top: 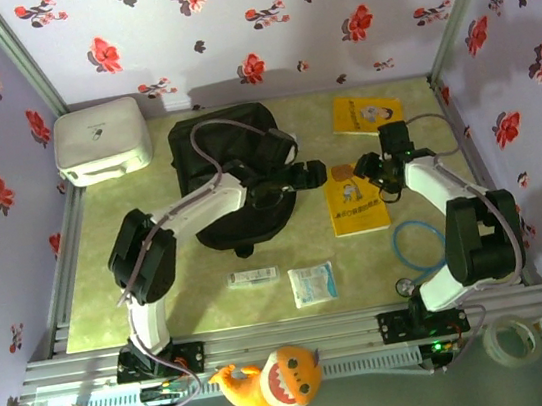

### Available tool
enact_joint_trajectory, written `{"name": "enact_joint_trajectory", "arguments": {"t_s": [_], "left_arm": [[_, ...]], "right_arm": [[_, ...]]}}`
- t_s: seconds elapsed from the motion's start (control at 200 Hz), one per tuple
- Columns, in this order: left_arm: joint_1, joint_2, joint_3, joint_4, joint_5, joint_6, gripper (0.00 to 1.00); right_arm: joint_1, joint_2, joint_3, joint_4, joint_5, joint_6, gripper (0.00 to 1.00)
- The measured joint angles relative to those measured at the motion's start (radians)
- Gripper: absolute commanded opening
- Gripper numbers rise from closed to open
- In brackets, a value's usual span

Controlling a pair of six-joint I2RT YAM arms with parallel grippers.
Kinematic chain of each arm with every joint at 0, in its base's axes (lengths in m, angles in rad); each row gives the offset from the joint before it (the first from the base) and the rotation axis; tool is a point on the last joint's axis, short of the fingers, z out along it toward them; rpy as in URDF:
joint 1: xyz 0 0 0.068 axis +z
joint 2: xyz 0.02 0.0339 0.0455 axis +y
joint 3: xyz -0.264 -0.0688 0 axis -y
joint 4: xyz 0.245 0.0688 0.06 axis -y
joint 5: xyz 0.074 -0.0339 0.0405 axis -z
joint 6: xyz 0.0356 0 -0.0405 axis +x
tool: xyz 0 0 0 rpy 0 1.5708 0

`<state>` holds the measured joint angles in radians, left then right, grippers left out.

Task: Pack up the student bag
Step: Pick up the book from the middle-right of the table.

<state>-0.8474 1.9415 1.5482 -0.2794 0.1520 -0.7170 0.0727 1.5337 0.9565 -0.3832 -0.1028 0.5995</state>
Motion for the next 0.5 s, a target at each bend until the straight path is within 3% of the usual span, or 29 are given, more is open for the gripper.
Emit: {"name": "enact_joint_trajectory", "arguments": {"t_s": [0.215, 0.5], "left_arm": [[-0.032, 0.141, 0.075, 0.003, 0.052, -0.088, 0.69], [-0.043, 0.26, 0.185, -0.081, 0.053, -0.115, 0.63]], "right_arm": [[-0.021, 0.045, 0.0, -0.071, 0.049, -0.086, 0.49], [-0.021, 0.1, 0.002, -0.095, 0.064, -0.128, 0.39]]}}
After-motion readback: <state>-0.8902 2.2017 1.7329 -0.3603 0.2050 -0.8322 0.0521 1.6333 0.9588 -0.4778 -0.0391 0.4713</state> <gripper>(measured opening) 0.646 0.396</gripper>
